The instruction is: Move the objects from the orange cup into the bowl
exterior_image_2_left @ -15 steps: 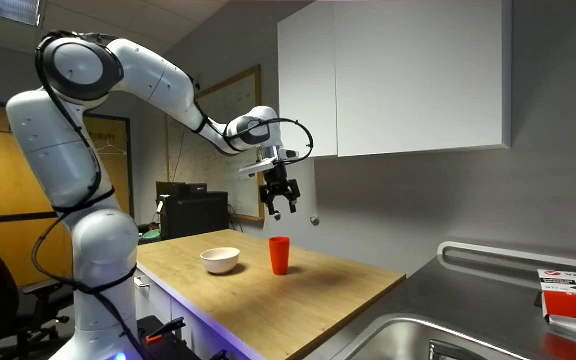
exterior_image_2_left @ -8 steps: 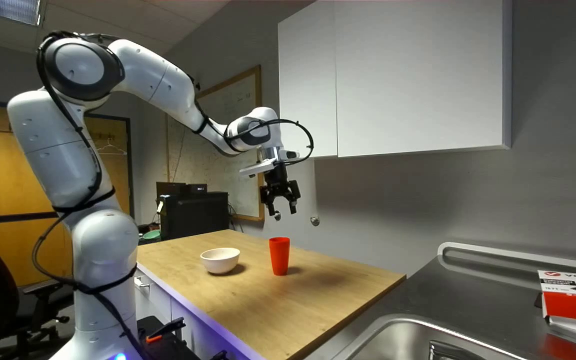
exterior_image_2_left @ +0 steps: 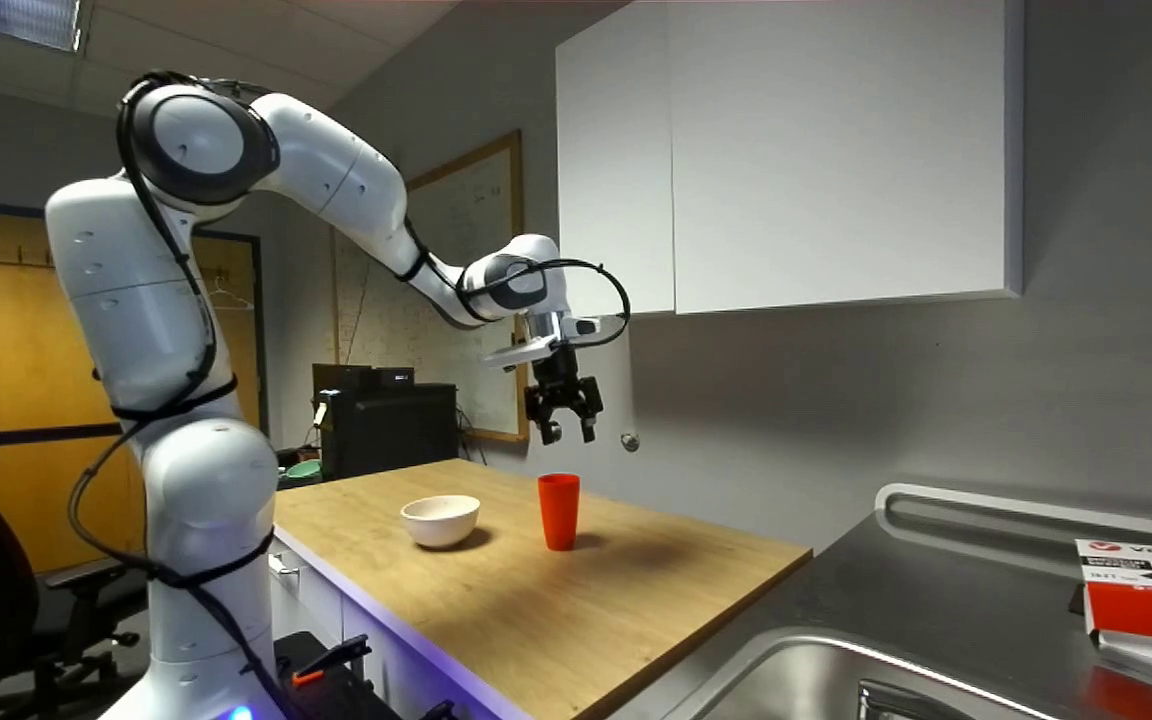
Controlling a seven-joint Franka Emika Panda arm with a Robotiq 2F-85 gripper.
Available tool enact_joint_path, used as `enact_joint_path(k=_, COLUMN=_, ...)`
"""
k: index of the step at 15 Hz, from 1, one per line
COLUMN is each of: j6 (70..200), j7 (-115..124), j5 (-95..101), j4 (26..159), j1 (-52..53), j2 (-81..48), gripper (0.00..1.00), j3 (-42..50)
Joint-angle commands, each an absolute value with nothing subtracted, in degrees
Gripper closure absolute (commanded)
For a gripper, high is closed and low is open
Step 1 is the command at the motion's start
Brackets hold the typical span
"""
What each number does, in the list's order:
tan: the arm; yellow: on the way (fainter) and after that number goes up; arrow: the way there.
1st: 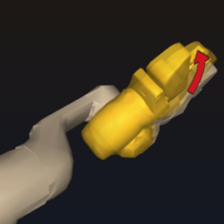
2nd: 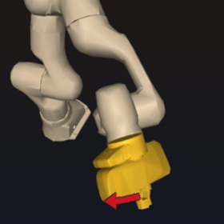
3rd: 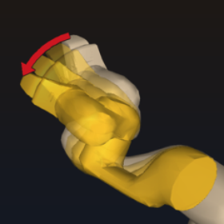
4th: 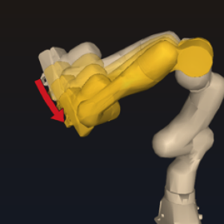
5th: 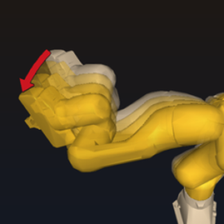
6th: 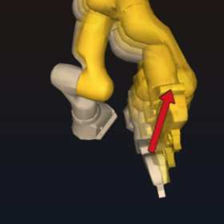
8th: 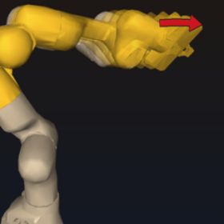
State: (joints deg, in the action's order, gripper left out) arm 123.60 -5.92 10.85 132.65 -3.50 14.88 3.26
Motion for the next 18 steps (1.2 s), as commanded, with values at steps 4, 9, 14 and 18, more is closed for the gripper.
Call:
enact_joint_path(k=4, j6=126.3, j7=-2.5, j5=8.5, j4=128.3, j1=-2.3, j2=7.3, gripper=0.0, j3=2.2)
enact_joint_path(k=9, j6=128.0, j7=-2.5, j5=7.1, j4=126.2, j1=-1.5, j2=2.2, gripper=0.0, j3=1.6)
enact_joint_path(k=14, j6=128.2, j7=-1.9, j5=7.1, j4=123.8, j1=-0.6, j2=-2.1, gripper=0.0, j3=1.0)
enact_joint_path(k=18, j6=128.3, j7=-1.9, j5=7.1, j4=122.0, j1=-0.5, j2=-5.0, gripper=0.25, j3=1.0)
